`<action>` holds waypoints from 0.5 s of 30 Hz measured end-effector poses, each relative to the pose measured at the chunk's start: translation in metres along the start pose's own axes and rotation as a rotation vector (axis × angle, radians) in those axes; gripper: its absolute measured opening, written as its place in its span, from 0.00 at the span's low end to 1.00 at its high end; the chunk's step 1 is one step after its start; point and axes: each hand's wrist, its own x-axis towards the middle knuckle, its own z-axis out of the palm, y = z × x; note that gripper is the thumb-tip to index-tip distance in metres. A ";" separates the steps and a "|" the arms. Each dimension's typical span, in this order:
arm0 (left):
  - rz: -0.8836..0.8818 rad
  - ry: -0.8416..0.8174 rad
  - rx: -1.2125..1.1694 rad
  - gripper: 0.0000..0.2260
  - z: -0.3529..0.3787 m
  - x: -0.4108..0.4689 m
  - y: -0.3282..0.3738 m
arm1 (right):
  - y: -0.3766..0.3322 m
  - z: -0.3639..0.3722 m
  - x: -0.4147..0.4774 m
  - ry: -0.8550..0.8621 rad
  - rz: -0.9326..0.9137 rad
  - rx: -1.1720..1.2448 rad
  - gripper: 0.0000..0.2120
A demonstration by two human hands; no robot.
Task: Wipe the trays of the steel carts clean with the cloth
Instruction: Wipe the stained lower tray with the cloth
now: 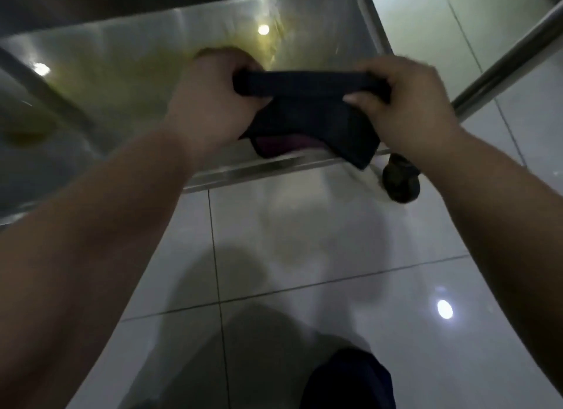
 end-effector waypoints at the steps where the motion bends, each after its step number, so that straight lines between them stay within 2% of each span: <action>1: 0.039 0.098 0.034 0.04 0.000 0.007 0.005 | 0.001 -0.004 0.014 0.043 -0.014 0.006 0.10; 3: 0.086 0.240 0.087 0.09 0.005 0.014 0.011 | 0.007 -0.005 0.031 0.098 -0.026 0.000 0.13; 5: 0.118 0.261 0.050 0.09 0.024 0.013 0.008 | 0.018 0.002 0.032 0.110 -0.028 -0.060 0.14; 7: 0.082 0.116 0.047 0.11 0.053 0.005 -0.004 | 0.037 0.018 0.019 0.052 -0.048 -0.188 0.15; 8: 0.050 0.011 0.142 0.13 0.071 -0.003 -0.012 | 0.046 0.029 0.009 -0.024 -0.029 -0.245 0.15; 10: 0.012 -0.165 0.353 0.17 0.101 -0.025 -0.029 | 0.059 0.051 -0.019 -0.214 0.104 -0.281 0.17; 11: 0.017 -0.205 0.377 0.19 0.111 -0.039 -0.036 | 0.063 0.059 -0.031 -0.257 0.160 -0.281 0.18; 13: 0.060 -0.145 0.299 0.21 0.118 -0.056 -0.045 | 0.066 0.067 -0.046 -0.213 0.158 -0.288 0.18; 15: 0.072 -0.070 0.213 0.21 0.114 -0.053 -0.051 | 0.061 0.068 -0.044 -0.114 0.077 -0.247 0.17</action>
